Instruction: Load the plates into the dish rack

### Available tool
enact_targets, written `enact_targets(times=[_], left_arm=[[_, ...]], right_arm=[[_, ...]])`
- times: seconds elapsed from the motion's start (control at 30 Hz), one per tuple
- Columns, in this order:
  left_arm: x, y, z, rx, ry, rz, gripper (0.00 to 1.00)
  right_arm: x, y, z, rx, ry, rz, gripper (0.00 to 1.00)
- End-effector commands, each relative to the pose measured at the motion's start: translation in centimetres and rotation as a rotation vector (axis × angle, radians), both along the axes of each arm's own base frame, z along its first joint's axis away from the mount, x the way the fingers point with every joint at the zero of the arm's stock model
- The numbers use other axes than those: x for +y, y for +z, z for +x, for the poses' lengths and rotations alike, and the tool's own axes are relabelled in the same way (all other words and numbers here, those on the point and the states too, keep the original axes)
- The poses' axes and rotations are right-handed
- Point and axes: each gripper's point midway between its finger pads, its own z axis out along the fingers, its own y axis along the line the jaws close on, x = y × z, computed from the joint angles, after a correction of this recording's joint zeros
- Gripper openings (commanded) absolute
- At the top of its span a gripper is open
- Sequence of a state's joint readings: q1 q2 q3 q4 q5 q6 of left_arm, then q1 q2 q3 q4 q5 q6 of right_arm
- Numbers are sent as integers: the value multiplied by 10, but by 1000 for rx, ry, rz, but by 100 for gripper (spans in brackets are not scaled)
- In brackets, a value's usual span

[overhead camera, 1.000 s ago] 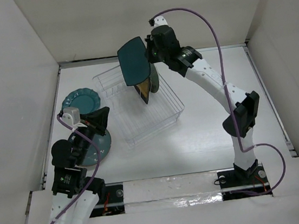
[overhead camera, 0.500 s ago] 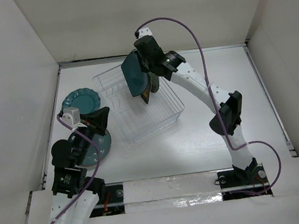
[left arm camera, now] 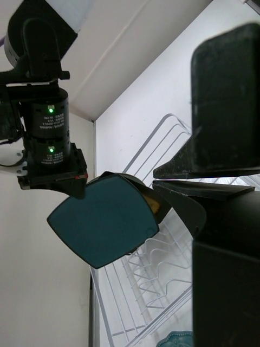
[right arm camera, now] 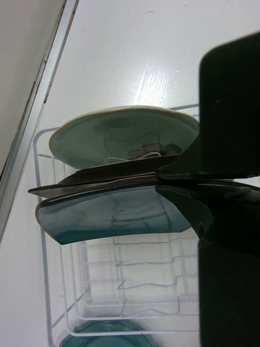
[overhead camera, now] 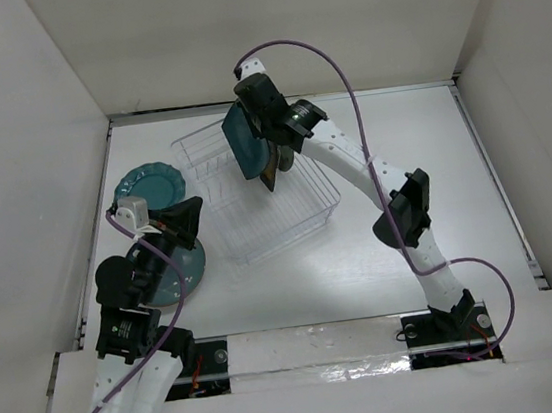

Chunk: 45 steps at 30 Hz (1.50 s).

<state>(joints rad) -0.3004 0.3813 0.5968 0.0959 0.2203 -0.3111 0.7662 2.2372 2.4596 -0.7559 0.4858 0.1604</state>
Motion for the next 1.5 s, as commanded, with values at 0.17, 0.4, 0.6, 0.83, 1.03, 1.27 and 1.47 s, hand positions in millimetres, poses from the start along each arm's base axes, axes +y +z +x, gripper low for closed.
enact_targets(times=[0.17,0.4,0.6,0.83,1.03,1.27,1.47], left_arm=[[-3,14,0,-37,-14,-9,3],[-2,11,3,-26,-5,-8,8],[-3,6,12,15,7,-31,14],[10,0,30,104,115,-80,19],[20,2,39,149,188,-122,22],[25,-5,57,251,263,-205,33],[3,13,60,198,132,-280,7]], right_arm=[[20,17,7,-101,6,-5,0],[45,-8,2,-99,34,-56,0],[59,-18,-3,-116,54,-89,19],[65,10,-7,-165,76,18,52],[67,55,-23,-214,140,136,56],[35,122,-81,-294,260,314,78],[-9,112,-146,-308,342,523,19]])
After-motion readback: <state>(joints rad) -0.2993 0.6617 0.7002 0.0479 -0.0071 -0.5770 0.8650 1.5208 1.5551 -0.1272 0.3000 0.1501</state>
